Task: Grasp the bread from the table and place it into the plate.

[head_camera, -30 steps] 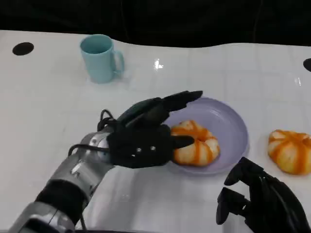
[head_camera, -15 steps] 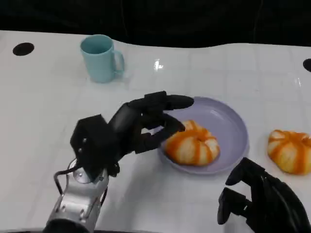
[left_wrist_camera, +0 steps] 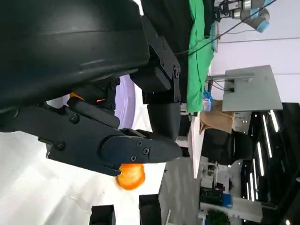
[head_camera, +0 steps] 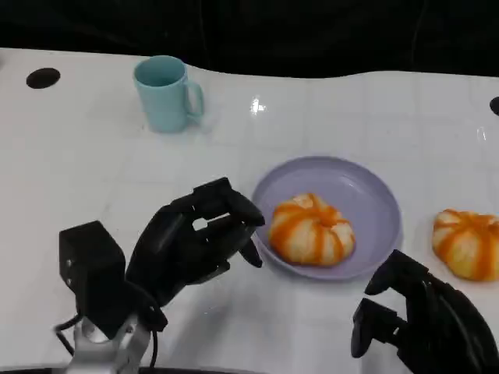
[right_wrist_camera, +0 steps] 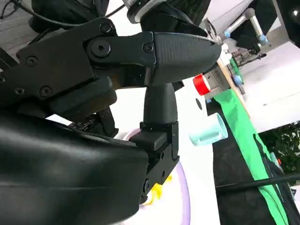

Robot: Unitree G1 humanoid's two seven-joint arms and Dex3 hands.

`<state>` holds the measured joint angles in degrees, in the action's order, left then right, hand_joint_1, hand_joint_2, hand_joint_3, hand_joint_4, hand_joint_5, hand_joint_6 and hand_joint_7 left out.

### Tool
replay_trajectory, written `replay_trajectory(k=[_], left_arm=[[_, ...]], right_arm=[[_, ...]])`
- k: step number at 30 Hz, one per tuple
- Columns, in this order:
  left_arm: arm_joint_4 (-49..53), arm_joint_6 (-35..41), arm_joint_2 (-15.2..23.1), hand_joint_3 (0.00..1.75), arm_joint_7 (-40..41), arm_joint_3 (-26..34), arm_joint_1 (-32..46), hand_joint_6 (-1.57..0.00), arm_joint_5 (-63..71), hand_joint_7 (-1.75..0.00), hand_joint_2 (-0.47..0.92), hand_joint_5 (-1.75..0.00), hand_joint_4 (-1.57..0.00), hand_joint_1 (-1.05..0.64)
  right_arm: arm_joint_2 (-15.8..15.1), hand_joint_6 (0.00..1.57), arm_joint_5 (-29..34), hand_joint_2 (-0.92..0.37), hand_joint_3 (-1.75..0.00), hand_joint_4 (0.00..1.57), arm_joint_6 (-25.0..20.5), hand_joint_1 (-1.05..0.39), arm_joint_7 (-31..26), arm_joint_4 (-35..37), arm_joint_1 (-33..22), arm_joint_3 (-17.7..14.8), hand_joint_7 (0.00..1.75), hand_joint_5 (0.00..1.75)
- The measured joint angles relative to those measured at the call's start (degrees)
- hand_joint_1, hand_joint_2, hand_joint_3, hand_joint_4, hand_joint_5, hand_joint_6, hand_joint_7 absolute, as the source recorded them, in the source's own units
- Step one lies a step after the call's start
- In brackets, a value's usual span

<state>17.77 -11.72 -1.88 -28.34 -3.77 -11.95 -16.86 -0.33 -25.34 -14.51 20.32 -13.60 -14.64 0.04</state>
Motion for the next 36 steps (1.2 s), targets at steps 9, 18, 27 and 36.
replay_trajectory(k=[9, 18, 27, 36], left_arm=[[-11.94, 8.59, 0.04, 0.34, -2.71, 2.88, 11.86, -0.54, -9.81, -1.74, 0.92, -1.75, -0.8, -0.58], [-18.82, 14.45, -0.68, 0.33, -2.62, 3.79, 16.7, -0.55, -14.92, -1.75, 0.92, -1.75, -0.83, -0.55], [-21.29, 16.4, -1.09, 0.35, -2.69, 5.4, 21.97, -0.59, -17.06, -1.75, 0.92, -1.75, -0.83, -0.54], [-20.93, 16.4, -1.19, 0.35, -3.68, 6.76, 22.07, -0.59, -17.91, -1.75, 0.92, -1.75, -0.84, -0.54]], right_arm=[[-0.13, 0.44, 0.13, -0.92, -0.49, 0.75, -0.28, -0.53, 0.04, -0.01, 0.13, -0.03, 1.75, 1.75], [-0.13, 0.46, 0.08, -0.92, -0.48, 0.76, -1.12, -0.52, -0.11, -0.18, 0.11, -0.11, 1.75, 1.75], [-0.14, 0.46, 0.14, -0.92, -0.49, 0.76, -1.51, -0.53, -0.15, -0.73, -0.13, -0.18, 1.75, 1.75], [-0.31, 0.47, -0.6, -0.92, -0.49, 0.76, -1.87, -0.54, 0.07, -0.88, -0.23, -0.48, 1.75, 1.75]])
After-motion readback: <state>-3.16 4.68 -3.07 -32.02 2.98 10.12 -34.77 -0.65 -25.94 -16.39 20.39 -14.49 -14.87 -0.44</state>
